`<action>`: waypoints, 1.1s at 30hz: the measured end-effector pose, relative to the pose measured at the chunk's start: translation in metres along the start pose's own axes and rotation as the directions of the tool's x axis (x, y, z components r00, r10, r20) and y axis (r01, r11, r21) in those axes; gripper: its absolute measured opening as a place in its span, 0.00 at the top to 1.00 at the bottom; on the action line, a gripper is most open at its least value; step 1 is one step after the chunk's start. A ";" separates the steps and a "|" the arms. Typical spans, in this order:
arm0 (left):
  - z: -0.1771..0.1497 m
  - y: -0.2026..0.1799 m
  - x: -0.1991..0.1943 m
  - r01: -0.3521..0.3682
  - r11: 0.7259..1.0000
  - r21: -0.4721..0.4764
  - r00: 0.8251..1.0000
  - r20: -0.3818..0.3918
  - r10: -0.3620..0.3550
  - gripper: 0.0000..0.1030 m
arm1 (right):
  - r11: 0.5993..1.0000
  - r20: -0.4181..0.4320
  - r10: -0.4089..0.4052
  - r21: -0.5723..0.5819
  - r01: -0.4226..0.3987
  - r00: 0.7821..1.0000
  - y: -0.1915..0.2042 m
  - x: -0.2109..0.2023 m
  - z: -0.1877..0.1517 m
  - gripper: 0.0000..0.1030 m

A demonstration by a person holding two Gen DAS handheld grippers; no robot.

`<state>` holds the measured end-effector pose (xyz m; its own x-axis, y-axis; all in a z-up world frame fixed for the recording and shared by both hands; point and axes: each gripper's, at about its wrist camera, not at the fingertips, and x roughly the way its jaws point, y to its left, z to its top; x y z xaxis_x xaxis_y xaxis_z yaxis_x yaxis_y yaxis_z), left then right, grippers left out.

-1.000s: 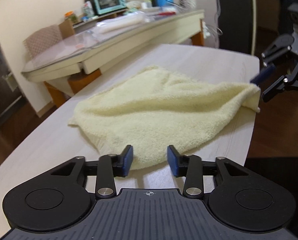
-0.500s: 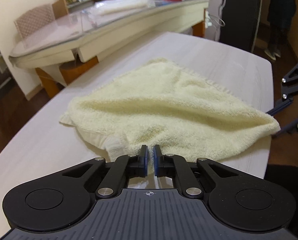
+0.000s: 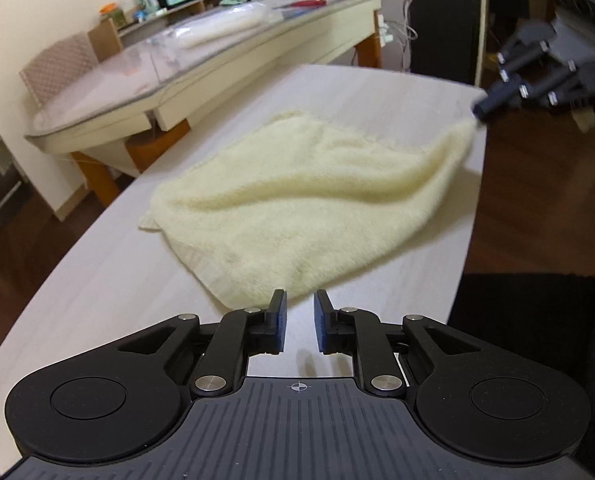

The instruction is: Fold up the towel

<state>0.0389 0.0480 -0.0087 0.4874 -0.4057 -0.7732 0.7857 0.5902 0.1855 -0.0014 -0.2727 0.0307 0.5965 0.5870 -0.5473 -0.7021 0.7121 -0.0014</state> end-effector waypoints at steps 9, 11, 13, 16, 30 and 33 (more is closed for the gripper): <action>0.022 0.002 0.045 0.003 0.999 0.032 1.000 0.008 -0.004 0.74 | 0.992 0.061 -0.090 0.099 0.084 0.994 -0.025 -0.002 0.012 0.97; 0.026 0.007 0.050 0.008 0.999 0.031 1.000 0.012 -0.009 0.71 | 0.994 0.050 -0.066 0.095 0.061 0.997 -0.024 0.001 0.011 0.95; 0.031 0.016 0.055 0.016 1.000 0.011 1.000 0.016 -0.016 0.74 | 0.996 0.028 -0.027 0.083 0.025 0.999 -0.018 0.006 0.011 0.86; 0.037 0.027 0.059 0.034 0.999 -0.028 0.999 0.032 -0.033 0.83 | 0.999 0.001 0.013 0.044 -0.013 1.000 -0.002 0.018 0.012 0.80; 0.056 0.046 0.048 0.139 0.990 -0.034 0.990 0.021 -0.138 0.87 | 0.977 -0.111 -0.032 -0.215 0.007 0.993 0.080 0.116 0.032 0.59; 0.050 0.046 0.040 0.121 0.992 -0.032 0.992 0.032 -0.120 0.84 | 0.979 -0.136 -0.030 -0.204 0.002 0.990 0.076 0.125 0.032 0.86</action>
<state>0.1135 0.0240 -0.0008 0.4014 -0.4956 -0.7703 0.8261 0.5591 0.0707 0.0326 -0.1330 -0.0113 0.5589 0.5072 -0.6561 -0.7655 0.6197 -0.1731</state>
